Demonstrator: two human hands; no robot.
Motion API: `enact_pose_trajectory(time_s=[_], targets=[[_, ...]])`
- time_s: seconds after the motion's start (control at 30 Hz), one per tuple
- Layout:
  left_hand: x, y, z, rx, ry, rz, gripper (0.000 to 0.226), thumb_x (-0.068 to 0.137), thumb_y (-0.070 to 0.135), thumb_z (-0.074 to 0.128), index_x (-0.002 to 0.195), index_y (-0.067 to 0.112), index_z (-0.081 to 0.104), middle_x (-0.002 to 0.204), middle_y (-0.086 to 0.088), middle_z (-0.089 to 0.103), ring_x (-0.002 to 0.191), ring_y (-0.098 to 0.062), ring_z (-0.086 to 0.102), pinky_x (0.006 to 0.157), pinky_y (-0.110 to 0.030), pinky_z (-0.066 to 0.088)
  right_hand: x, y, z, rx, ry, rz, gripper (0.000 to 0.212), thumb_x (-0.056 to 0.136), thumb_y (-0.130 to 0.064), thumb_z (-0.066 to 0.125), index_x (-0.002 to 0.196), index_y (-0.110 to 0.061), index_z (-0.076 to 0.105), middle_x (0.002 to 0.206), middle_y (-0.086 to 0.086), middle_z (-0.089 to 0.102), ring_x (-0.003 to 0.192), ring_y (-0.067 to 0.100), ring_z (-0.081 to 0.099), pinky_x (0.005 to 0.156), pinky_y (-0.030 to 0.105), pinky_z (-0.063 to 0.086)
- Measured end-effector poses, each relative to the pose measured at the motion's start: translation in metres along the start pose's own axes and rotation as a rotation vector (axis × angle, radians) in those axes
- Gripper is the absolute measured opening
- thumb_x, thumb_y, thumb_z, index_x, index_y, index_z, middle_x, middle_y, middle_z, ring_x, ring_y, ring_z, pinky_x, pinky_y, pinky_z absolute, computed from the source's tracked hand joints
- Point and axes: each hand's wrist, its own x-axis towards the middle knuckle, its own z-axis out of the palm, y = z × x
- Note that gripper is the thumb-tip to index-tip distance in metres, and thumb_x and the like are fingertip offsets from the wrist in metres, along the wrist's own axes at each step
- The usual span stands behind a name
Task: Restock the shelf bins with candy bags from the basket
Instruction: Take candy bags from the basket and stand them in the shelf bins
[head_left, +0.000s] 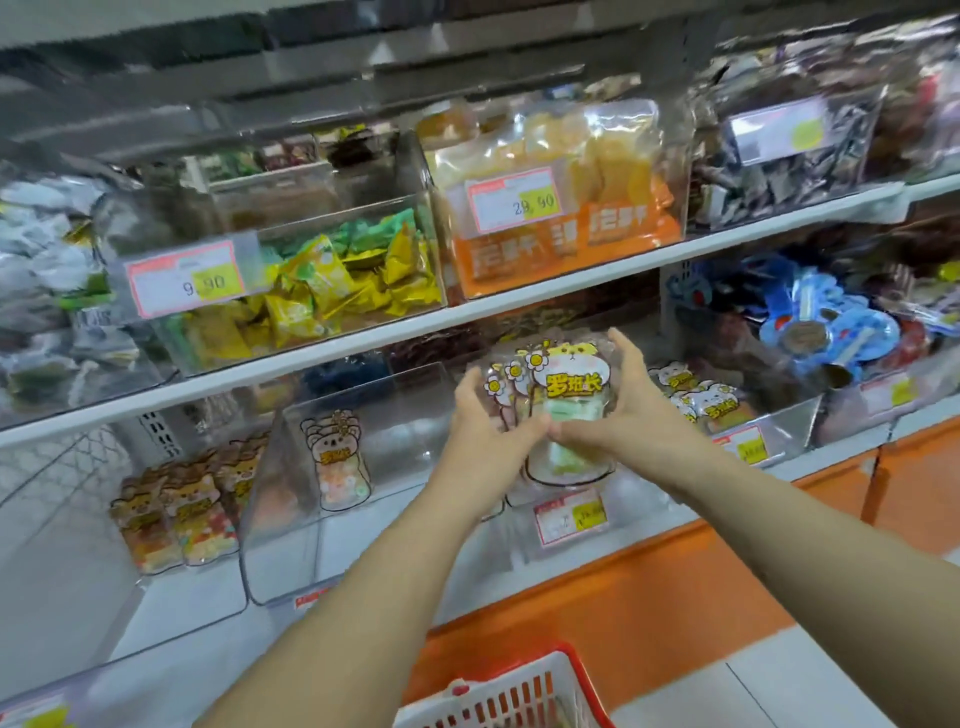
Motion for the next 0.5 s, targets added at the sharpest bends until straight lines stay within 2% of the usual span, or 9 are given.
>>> enact_pose_trajectory(time_s=[0.03, 0.1, 0.17, 0.23, 0.33, 0.4, 0.5], targets=[[0.012, 0.002, 0.005, 0.031, -0.003, 0.007, 0.096, 0.089, 0.026, 0.075, 0.158, 0.024, 0.008, 0.145, 0.005, 0.042, 0.120, -0.001, 0.039, 0.100, -0.021, 0.031, 0.009, 0.005, -0.005, -0.013, 0.026, -0.010, 0.121, 0.072, -0.029, 0.088, 0.155, -0.042, 0.002, 0.140, -0.020, 0.042, 0.115, 0.006, 0.052, 0.096, 0.027, 0.048], [0.036, -0.002, 0.014, 0.044, -0.009, -0.013, 0.101, 0.087, 0.027, 0.077, 0.159, 0.024, 0.006, 0.143, 0.006, 0.044, 0.123, -0.003, 0.039, 0.107, -0.024, 0.031, 0.025, 0.014, -0.011, -0.035, 0.056, -0.035, 0.112, 0.073, -0.027, 0.088, 0.153, -0.037, 0.009, 0.138, -0.018, 0.047, 0.109, 0.002, 0.056, 0.082, 0.013, 0.047], [0.057, -0.014, 0.021, 0.044, 0.014, -0.065, 0.106, 0.083, 0.032, 0.081, 0.158, 0.028, 0.006, 0.146, 0.007, 0.048, 0.128, -0.011, 0.047, 0.114, -0.037, 0.036, 0.038, 0.023, -0.013, -0.086, 0.064, -0.061, 0.103, 0.076, -0.022, 0.086, 0.150, -0.030, 0.014, 0.136, -0.016, 0.044, 0.106, 0.003, 0.054, 0.074, 0.007, 0.042], [0.069, -0.025, 0.027, 0.041, 0.027, -0.123, 0.112, 0.072, 0.044, 0.081, 0.156, 0.039, 0.006, 0.145, 0.007, 0.051, 0.128, -0.018, 0.053, 0.109, -0.049, 0.043, 0.049, 0.030, -0.014, -0.160, 0.053, -0.075, 0.098, 0.078, -0.019, 0.084, 0.148, -0.027, 0.017, 0.132, -0.014, 0.043, 0.106, 0.007, 0.051, 0.074, 0.010, 0.039], [0.084, -0.049, 0.040, 0.014, 0.028, -0.197, 0.123, 0.062, 0.044, 0.082, 0.152, 0.047, -0.003, 0.147, 0.007, 0.050, 0.128, -0.022, 0.054, 0.105, -0.055, 0.046, 0.061, 0.041, -0.016, -0.281, 0.009, -0.092, 0.092, 0.076, -0.021, 0.084, 0.143, -0.029, 0.022, 0.132, -0.009, 0.050, 0.100, 0.011, 0.055, 0.080, 0.021, 0.041], [0.088, -0.060, 0.051, -0.001, -0.003, -0.231, 0.129, 0.065, 0.035, 0.086, 0.149, 0.051, -0.011, 0.145, 0.005, 0.052, 0.127, -0.024, 0.056, 0.106, -0.055, 0.045, 0.064, 0.051, -0.019, -0.450, -0.018, -0.087, 0.089, 0.072, -0.029, 0.087, 0.137, -0.027, 0.026, 0.128, -0.008, 0.052, 0.099, 0.013, 0.053, 0.078, 0.026, 0.041], [0.093, -0.081, 0.065, -0.009, -0.019, -0.278, 0.117, 0.084, -0.001, 0.073, 0.153, 0.032, -0.015, 0.142, -0.004, 0.052, 0.121, -0.022, 0.057, 0.105, -0.041, 0.047, 0.063, 0.063, -0.021, -0.795, -0.061, -0.038, 0.079, 0.071, -0.040, 0.086, 0.122, -0.023, 0.028, 0.118, 0.006, 0.050, 0.100, 0.024, 0.054, 0.075, 0.033, 0.044]])
